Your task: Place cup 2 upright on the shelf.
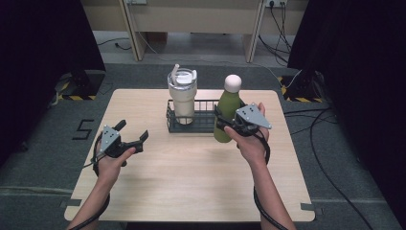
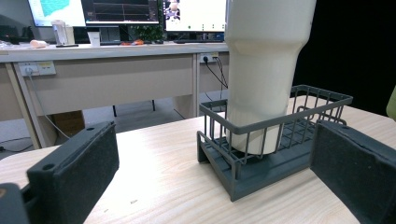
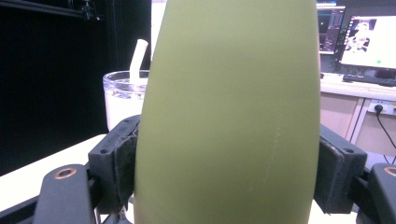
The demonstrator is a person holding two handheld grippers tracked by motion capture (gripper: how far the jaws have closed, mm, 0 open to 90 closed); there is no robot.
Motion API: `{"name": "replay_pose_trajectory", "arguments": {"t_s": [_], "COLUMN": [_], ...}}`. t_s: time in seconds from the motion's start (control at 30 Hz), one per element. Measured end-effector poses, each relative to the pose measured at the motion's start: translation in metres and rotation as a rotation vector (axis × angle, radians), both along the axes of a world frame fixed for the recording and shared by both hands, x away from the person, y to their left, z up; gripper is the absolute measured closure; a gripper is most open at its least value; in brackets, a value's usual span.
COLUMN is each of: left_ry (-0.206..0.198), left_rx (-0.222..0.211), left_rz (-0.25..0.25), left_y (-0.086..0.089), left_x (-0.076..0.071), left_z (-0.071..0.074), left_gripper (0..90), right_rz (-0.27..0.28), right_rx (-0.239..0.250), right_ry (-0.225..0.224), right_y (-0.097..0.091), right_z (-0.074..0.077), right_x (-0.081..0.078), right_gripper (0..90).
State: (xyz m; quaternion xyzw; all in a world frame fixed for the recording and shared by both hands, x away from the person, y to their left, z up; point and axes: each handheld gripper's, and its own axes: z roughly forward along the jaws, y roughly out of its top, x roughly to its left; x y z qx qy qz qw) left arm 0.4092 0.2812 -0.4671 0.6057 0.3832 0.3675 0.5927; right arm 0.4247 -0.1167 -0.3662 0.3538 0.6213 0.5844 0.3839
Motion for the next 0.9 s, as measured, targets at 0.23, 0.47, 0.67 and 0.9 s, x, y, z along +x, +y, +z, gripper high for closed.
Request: {"name": "replay_pose_trajectory", "arguments": {"t_s": [0.23,0.47,0.67,0.9], "left_ry": [0.001,0.0,0.003,0.003], "left_rx": [0.002,0.0,-0.002,-0.001], "left_rz": [-0.003,-0.001,0.0,-0.001], "left_y": [-0.001,0.0,0.0,0.0], "left_x": [0.0,0.0,0.001,0.001], "left_z": [-0.001,0.0,-0.001,-0.001], "left_gripper": [0.8,0.8,1.0,1.0], "right_rz": [-0.005,-0.011,-0.017,-0.021], "right_rx": [0.001,0.007,0.002,0.004], "right_ry": [-0.001,0.0,-0.005,-0.003], "right_y": [0.001,0.002,0.003,0.007], "right_z": [0.002,0.005,0.008,0.01], "right_x": [0.003,0.007,0.012,0.018], "right_gripper": [23.3,23.3,23.3,23.3]}}
